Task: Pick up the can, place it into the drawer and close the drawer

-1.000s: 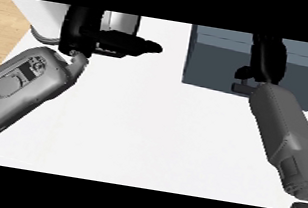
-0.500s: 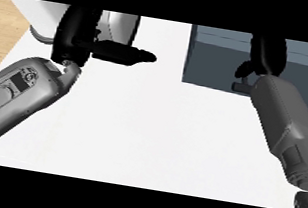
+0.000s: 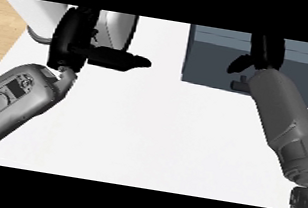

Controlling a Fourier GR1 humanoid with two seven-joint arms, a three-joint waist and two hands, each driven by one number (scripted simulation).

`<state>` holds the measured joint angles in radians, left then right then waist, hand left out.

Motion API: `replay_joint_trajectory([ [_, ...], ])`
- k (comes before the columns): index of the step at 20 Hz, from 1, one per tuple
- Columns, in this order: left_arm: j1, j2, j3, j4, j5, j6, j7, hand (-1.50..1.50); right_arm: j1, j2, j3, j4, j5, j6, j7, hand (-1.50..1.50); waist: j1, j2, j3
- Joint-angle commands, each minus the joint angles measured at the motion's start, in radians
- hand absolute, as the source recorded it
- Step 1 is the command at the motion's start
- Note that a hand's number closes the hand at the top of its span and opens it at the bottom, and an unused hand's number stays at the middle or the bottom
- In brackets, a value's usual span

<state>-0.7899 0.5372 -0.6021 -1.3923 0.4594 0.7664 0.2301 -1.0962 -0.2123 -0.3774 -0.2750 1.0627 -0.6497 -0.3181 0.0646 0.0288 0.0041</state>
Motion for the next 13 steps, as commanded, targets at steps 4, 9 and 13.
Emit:
replay_joint_trajectory([
  [4, 0.033, 0.026, 0.037, -0.028, 0.01, -0.014, 0.003, -1.5, -0.075, 0.114, -0.167, -0.052, -0.22, 0.048, -0.119, -1.5, 0.01, -0.011, 0.0],
  [9, 0.077, 0.031, 0.035, -0.023, -0.01, -0.017, -0.02, -1.5, -0.102, 0.118, -0.285, -0.063, -0.366, 0.171, -0.162, -1.5, -0.016, -0.015, -0.001],
  [13, 0.083, 0.034, 0.061, -0.072, -0.011, -0.01, 0.019, -1.5, -0.117, 0.09, -0.295, -0.044, -0.384, 0.201, -0.17, -1.5, -0.02, -0.018, -0.002],
])
